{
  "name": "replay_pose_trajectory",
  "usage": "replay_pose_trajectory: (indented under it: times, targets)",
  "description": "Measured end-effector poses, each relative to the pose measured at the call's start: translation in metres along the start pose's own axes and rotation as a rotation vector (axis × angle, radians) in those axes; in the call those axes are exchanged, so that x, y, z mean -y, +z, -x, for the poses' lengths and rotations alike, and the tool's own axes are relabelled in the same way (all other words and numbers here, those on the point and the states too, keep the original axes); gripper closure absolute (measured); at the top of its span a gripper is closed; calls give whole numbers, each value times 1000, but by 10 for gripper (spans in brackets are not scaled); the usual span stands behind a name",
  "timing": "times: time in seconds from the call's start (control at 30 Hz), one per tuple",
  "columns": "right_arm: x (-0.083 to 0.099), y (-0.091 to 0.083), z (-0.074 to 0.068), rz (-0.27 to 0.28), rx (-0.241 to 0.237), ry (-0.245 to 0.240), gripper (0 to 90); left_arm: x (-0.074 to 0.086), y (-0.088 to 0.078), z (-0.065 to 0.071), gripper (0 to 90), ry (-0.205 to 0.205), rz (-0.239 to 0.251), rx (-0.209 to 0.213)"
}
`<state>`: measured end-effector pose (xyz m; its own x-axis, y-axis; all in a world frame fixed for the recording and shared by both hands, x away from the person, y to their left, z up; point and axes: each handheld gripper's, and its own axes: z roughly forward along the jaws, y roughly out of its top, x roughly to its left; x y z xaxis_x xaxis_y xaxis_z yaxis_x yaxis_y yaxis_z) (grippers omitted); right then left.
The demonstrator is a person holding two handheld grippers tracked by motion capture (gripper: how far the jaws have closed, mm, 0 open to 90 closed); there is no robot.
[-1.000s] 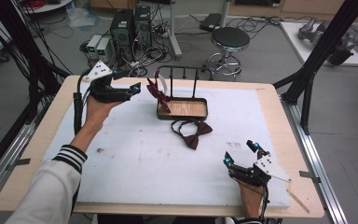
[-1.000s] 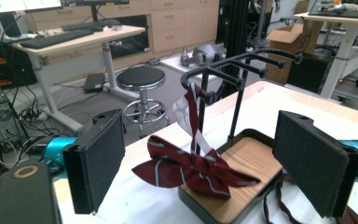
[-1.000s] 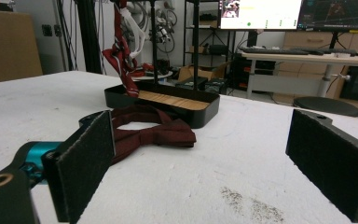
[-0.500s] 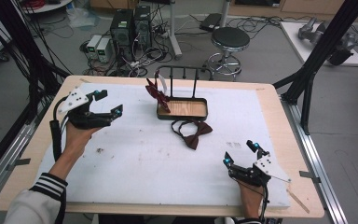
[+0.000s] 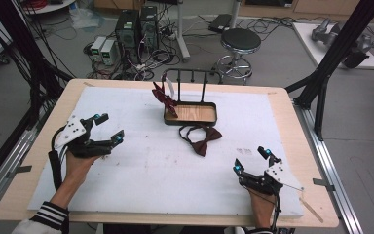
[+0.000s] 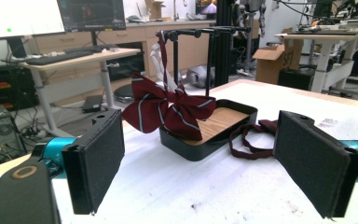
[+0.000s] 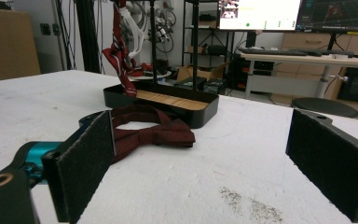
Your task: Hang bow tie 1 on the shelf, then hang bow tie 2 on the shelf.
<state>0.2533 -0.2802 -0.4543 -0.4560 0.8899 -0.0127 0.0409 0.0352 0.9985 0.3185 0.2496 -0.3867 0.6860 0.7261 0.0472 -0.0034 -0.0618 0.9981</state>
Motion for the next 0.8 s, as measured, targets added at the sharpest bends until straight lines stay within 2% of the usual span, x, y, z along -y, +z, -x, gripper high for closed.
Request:
replay_pose_trajectory:
  times: [0.03,0.13,0.27,0.8]
  targets:
    - [0,0,0,0,1,-1,71,1,-2,0,169,-3,5,7]
    - [0,0,0,6,5,-19,72,5,-6,1,169,-4,18,0]
    - [0,0,0,7,5,-19,72,10,-10,1,169,-18,23,-11]
    - [0,0,1,2,6,7,72,21,-24,-1,169,-36,56,-35]
